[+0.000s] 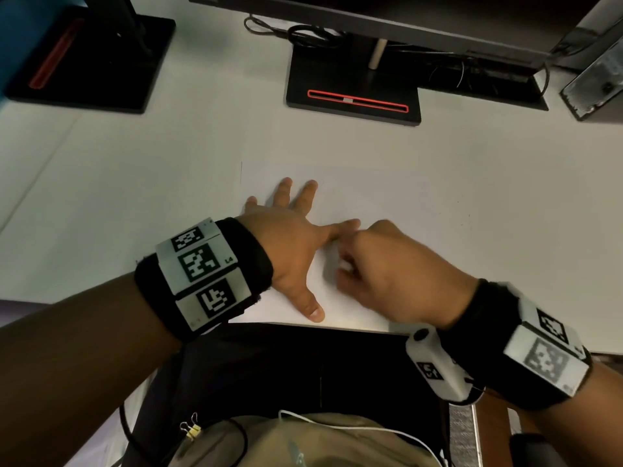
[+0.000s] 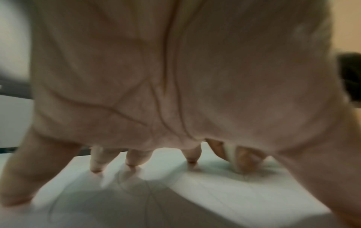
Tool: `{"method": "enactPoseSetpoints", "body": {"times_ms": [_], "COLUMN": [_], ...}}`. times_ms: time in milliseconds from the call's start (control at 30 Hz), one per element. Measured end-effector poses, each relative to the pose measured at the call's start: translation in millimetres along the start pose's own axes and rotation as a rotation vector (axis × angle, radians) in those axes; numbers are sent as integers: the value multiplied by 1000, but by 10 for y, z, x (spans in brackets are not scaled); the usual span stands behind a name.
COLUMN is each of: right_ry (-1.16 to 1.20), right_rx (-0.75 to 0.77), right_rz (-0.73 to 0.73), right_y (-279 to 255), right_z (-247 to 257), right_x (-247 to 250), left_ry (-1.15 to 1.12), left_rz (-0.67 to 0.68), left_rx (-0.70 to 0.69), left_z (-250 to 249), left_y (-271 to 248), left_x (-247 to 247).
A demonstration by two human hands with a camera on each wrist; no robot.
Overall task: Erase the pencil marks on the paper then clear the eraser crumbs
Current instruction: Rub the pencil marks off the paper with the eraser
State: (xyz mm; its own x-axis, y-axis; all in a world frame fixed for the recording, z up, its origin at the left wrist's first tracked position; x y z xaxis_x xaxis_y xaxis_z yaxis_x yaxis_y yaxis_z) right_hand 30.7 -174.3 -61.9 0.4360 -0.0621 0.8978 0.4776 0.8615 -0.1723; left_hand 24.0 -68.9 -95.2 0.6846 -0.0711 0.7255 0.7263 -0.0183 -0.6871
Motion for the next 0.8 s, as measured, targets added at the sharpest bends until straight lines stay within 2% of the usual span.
{"method": "enactPoseSetpoints", "body": {"times_ms": [100,200,267,400,533,600,667,733,800], "right_ry": [63,33,3,80,2,-14,42,80,66], "right_rx": [1,-43,-7,61,-42,-5,67,36,-32], "right_rz": [58,-15,-37,61,-74,-73,4,21,-52], "right_y": [-59,13,43,-25,49,55,8,-9,36], "right_z": [-13,-211,-121,70,-221,-105,88,21,-177], "right_x": [-18,110,89,-39,154,92,-38,-17,108], "left_ry": [-1,-6,-11,-14,-24,-28,-23,-14,-11], "left_rz": [-2,-4,-3,-5,-10,-8,-6,-9,-5], "left_rx": [-4,-8,-14,-20,-25,-28,-26,-20,-16], "left_z": [-3,3,9,5,29,28,22,26,32], "left_y": [-11,0,4,13,13,12,11,15,14], "left_x": [9,-9,-15,-8,-24,-24,-20,-21,-30]}}
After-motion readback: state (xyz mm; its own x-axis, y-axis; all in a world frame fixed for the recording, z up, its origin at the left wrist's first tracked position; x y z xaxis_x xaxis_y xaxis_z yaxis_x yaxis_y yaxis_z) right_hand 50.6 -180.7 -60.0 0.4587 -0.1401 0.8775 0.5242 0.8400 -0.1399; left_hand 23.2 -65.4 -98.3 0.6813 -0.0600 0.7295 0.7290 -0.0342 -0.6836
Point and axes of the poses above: each hand's wrist, its own y-axis towards the middle knuckle, its own x-axis out of the back of the hand, z = x × y, the point moved 7 cm from there along y, towards the middle knuckle, and after that the axes turned 8 degrees about x, right-handed, at the moved point
